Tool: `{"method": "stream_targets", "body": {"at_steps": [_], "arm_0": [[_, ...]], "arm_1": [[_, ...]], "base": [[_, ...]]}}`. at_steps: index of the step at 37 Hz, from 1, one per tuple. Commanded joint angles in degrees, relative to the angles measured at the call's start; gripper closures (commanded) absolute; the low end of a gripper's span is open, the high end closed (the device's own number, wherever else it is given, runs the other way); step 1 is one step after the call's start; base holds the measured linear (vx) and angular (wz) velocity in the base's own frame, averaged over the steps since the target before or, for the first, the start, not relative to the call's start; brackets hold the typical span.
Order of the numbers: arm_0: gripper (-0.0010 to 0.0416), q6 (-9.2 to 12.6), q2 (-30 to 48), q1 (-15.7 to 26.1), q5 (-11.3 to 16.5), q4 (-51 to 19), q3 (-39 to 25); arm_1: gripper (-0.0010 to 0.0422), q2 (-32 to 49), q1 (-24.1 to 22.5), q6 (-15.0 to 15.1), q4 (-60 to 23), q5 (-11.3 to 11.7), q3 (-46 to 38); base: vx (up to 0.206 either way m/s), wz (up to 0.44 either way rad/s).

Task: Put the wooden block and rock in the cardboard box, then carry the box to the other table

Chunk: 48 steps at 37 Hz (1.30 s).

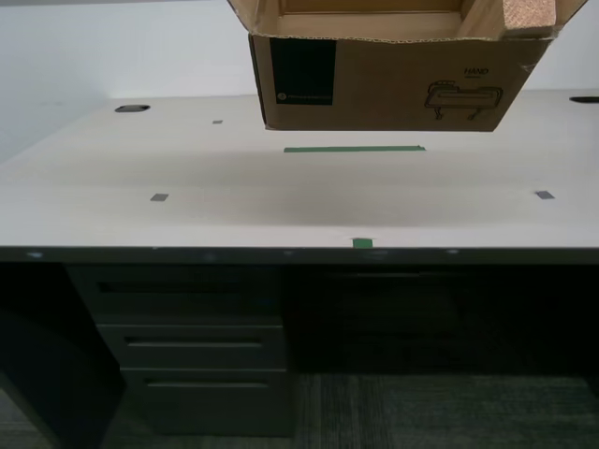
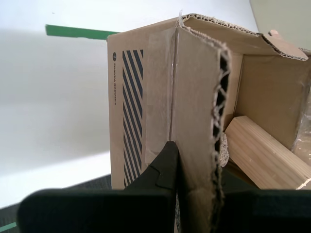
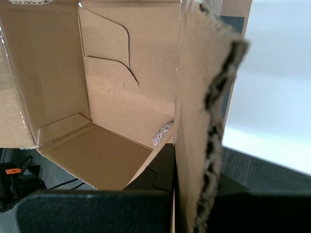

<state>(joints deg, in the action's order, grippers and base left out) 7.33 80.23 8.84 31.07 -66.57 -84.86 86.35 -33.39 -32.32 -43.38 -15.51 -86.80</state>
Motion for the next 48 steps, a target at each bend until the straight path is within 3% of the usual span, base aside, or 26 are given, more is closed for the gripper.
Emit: {"method": "stream_targets", "body": {"at_steps": [1,22,48], "arm_0": [[0.0406,-0.02,-0.04,0.0,0.46,0.35,-0.07],[0.0406,0.26,-0.15,0.07,0.46,-0.17,-0.07],[0.0406,0.22,-0.17,0.28,0.46,-0.17,-0.07]], "arm_1": [[0.0413,-0.04,-0.04,-0.33,0.87,0.02,-0.09],[0.0413,-0.04,-0.04,-0.22,1.44,0.04,-0.09],[0.0412,-0.04,-0.02,-0.28,1.09,0.07,-0.09]], "base": [[-0.183,-0.048],[-0.167,0.091],[-0.083,0.29]]}}
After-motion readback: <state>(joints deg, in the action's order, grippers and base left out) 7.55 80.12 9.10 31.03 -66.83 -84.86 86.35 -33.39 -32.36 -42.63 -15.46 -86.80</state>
